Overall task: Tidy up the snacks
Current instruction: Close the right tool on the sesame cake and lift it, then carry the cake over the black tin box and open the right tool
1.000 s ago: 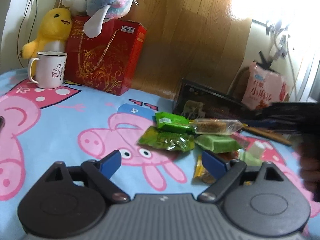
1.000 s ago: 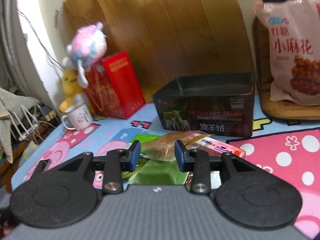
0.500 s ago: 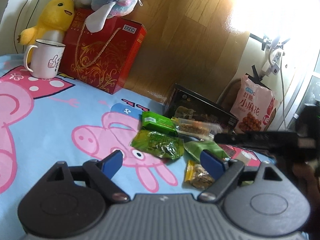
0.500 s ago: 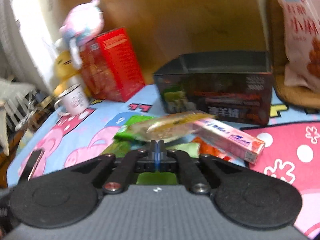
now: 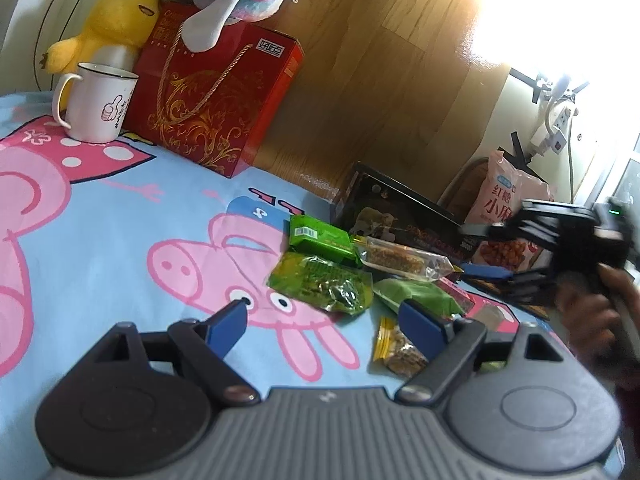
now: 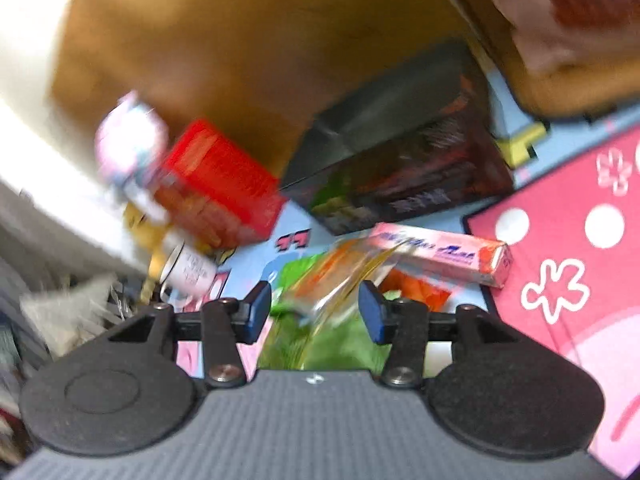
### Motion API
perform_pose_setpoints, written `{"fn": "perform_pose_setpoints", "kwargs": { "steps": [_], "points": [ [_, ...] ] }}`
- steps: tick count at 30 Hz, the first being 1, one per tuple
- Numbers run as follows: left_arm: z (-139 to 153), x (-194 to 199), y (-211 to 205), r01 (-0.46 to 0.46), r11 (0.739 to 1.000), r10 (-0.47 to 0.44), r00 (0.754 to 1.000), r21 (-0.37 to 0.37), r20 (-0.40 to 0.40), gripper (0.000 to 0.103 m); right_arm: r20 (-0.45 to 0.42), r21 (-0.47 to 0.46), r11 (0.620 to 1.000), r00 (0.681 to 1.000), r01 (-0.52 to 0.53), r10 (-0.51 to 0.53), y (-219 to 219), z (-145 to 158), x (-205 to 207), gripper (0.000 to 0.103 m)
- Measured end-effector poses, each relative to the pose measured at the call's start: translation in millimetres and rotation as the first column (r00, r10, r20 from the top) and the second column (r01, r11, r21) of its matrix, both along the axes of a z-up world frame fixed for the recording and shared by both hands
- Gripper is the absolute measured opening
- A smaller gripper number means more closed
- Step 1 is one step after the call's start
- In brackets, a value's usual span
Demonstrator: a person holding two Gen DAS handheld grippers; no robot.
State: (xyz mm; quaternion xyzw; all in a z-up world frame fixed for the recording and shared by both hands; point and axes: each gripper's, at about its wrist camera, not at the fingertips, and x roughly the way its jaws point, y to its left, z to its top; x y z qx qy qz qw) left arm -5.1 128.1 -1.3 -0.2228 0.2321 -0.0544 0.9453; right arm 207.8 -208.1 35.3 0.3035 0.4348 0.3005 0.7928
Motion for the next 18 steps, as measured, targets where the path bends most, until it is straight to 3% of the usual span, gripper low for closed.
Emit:
{"fn": "perform_pose_setpoints", "kwargs": {
  "steps": [3,4,6,9,10,14,18],
  "points": [
    [0,-1,1,-0.007,1.000,0.007,1.000,0.000,0.001,0.085,-0.090,-0.019,1.000,0.996,-0.012,0.010,18,-14,27,0.051],
    [0,-1,1,-0.007,1.000,0.007,1.000,0.001,0.002,0.085,-0.108,-0.026,0.999,0.994,-0.027,0.024,27,-18,33,0.043],
    [0,-2,1,-0.008,1.000,0.007,1.000,0.005,0.003,0.085,-0.062,-0.083,0.994,0.996,-0.067,0.062,38,-20,32,0.024],
    [0,-3,3,0.007,1.000,-0.007,1.000,-0.011,0.010,0.085,-0.010,-0.072,0.990,0.993,-0.118,0.118,44,-13,13,0.018],
    [0,-3,5,0.020,0.999,-0.020,1.000,-0.026,0.016,0.085,0.013,-0.064,0.987,0.989,-0.145,0.146,42,-9,5,0.011],
    [2,-5,6,0.090,0.993,-0.088,0.996,-0.074,0.027,0.086,0.064,-0.002,0.966,0.964,-0.259,0.258,17,0,-40,0.008],
    [4,-9,-7,0.237,0.955,-0.235,0.971,-0.178,0.037,0.086,0.140,-0.098,0.933,0.924,-0.345,0.356,-9,-1,-83,0.008]
  ]
}}
